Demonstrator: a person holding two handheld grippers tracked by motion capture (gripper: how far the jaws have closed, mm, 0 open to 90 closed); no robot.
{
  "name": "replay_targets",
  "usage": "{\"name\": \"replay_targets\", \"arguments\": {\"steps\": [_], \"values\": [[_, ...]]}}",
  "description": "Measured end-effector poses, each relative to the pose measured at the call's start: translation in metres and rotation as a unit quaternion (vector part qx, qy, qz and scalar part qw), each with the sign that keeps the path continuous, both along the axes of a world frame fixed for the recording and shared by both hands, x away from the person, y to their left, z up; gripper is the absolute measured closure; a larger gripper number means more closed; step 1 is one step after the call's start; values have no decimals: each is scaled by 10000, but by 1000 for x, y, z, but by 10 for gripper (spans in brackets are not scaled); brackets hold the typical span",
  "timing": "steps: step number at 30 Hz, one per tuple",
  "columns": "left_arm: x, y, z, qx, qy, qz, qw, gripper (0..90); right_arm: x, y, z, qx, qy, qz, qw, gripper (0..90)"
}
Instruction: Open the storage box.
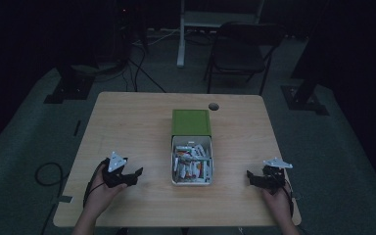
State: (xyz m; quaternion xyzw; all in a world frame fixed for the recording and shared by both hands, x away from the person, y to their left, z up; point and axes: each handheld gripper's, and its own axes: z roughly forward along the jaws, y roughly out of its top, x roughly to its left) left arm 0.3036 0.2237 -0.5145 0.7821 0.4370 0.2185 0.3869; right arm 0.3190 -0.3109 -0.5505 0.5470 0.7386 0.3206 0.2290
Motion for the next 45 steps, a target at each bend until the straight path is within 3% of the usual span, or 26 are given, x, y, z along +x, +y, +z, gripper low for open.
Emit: {"name": "replay_targets", "arguments": {"steps": [4,8,12,19,23,27,28,33,35,39,45], "values": [[-2,5,-7,189,163,24,9997,183,0,0,0,0,0,0,10000,123],[-3,9,-13,276,191,137,9993,126,0,0,0,-3,-3,-9,10000,123],[-3,23,-18,364,386,421,9977,103,0,-1,0,-5,-3,-126,9999,123],[-6,39,-24,641,484,767,9938,80,0,-1,0,-8,-6,-125,9999,123],[-7,46,-24,624,465,1010,9918,80,0,-1,0,0,-8,-123,9999,123],[-8,48,-24,610,487,1056,9913,80,0,0,0,-6,-6,-141,9999,123],[-9,52,-25,627,524,1252,9888,80,-1,0,0,-16,-7,-174,9998,125],[-11,58,-28,693,563,1469,9851,74,-1,0,0,-8,2,-172,9999,122],[-10,59,-29,708,555,1486,9848,19,-3,-1,0,-12,6,-153,9999,117],[-10,58,-31,568,561,1480,9858,19,-2,-1,1,-21,57,-102,9999,117],[-8,56,-31,498,611,1579,9843,19,-2,0,1,-31,70,58,10000,113]]}}
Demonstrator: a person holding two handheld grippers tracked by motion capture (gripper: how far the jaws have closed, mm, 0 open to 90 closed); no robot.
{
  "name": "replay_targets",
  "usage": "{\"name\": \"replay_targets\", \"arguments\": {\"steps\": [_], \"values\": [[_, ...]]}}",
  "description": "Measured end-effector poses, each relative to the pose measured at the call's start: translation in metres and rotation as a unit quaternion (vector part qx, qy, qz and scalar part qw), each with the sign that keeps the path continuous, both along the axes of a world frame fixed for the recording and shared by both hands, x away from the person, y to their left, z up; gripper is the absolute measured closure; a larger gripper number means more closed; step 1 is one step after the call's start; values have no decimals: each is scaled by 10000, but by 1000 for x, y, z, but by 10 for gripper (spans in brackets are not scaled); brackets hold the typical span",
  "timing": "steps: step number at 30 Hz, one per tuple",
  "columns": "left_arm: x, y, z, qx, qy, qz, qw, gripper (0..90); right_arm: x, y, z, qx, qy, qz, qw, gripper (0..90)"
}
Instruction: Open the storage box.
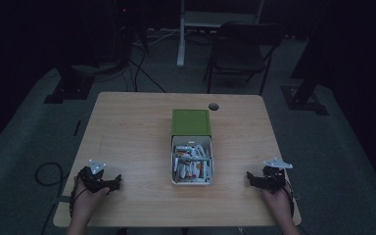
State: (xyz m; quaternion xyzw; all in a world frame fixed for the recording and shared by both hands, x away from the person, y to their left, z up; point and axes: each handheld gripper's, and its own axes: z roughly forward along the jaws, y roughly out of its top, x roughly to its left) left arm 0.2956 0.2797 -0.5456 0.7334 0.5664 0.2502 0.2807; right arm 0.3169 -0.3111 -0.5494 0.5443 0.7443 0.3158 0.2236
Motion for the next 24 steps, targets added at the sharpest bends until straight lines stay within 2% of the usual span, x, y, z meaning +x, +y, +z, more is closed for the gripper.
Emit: {"name": "replay_targets", "arguments": {"steps": [3,7,18,24], "values": [[1,1,-1,-174,99,131,9997,19,0,0,0,-3,24,53,10000,113],[1,1,-1,-178,96,151,9997,19,0,0,1,-4,39,83,10000,113],[4,-4,-1,-188,88,542,9983,20,0,0,0,-2,33,94,10000,114],[5,-5,-1,-184,95,590,9980,19,0,0,1,-6,40,127,9999,114]]}}
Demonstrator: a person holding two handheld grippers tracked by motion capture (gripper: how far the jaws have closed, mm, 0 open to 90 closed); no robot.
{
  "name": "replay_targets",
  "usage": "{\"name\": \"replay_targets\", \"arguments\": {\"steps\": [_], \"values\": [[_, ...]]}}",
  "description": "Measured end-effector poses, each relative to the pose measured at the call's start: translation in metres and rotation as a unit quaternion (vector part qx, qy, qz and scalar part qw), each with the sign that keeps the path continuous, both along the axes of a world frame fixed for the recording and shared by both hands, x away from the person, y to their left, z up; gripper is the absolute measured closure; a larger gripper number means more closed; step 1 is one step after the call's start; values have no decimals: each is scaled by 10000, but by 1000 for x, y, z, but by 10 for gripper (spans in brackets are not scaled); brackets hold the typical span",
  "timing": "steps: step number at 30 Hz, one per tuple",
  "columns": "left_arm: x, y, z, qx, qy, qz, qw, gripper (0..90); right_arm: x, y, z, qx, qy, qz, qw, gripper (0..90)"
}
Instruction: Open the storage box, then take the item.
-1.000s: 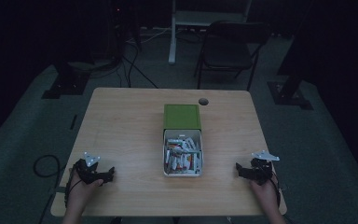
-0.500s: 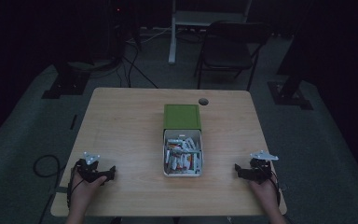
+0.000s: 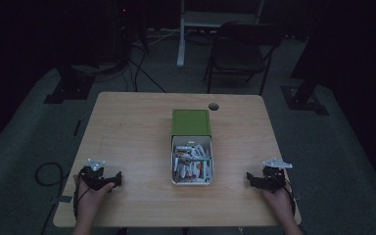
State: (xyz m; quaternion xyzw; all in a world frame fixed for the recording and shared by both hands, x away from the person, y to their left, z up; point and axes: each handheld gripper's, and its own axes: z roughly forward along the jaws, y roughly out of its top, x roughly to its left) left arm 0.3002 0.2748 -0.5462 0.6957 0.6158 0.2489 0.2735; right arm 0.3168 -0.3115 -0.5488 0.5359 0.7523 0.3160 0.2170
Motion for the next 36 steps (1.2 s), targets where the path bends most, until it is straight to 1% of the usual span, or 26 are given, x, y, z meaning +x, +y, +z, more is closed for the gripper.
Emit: {"name": "replay_targets", "arguments": {"steps": [3,7,9,15,17,22,27,28,30,36], "values": [[0,0,0,1,1,3,10000,19,0,0,0,0,3,19,10000,116],[0,0,0,-1,2,7,10000,19,-2,-1,2,-36,86,18,10000,134],[0,0,0,-2,3,5,10000,19,-3,-1,4,-60,172,-8,9998,135],[0,0,0,-1,4,6,10000,19,-4,-1,7,27,323,-6,9995,136],[0,0,0,-2,4,5,10000,19,-5,0,9,24,324,-6,9995,143],[0,0,0,3,3,5,10000,19,-4,1,17,160,309,-20,9994,149],[0,0,0,4,4,5,10000,19,-4,6,24,197,335,89,9992,149],[0,0,0,5,3,6,10000,19,-4,7,26,208,311,93,9993,149],[0,0,0,5,3,6,10000,19,-3,9,31,263,315,116,9991,149],[0,0,0,4,3,5,10000,19,-1,18,48,419,194,214,9987,162]]}}
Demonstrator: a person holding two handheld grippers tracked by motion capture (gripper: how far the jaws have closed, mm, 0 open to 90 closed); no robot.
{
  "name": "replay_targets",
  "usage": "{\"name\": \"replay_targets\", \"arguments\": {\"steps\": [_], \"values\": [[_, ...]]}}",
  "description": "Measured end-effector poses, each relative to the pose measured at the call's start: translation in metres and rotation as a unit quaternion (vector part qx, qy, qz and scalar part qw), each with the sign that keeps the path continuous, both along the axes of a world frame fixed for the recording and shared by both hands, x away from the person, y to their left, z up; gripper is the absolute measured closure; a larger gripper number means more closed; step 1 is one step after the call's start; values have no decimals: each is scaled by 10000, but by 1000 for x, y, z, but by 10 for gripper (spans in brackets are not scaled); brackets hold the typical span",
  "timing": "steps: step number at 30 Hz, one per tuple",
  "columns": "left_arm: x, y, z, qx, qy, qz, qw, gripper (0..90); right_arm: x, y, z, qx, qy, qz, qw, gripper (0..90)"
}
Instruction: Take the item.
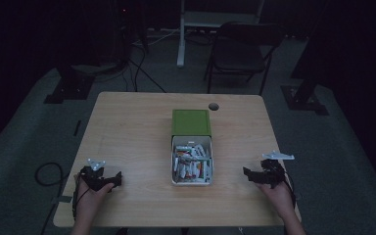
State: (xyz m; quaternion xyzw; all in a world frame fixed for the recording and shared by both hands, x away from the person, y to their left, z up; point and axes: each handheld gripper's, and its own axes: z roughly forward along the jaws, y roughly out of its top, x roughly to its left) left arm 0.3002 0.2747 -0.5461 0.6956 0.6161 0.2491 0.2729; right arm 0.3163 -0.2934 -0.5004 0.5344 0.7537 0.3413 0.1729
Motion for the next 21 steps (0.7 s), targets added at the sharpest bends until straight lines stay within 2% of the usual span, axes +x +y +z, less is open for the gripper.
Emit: {"name": "replay_targets", "arguments": {"steps": [4,13,14,21], "values": [[0,0,0,4,-5,-2,10000,19,2,7,13,183,-99,81,9997,162],[0,0,0,3,-7,-1,10000,19,3,27,35,147,-248,390,9988,163],[0,0,0,1,-6,-2,10000,19,4,31,41,169,-293,464,9983,163],[0,0,0,3,-7,-1,10000,19,3,42,59,266,-397,702,9964,164]]}}
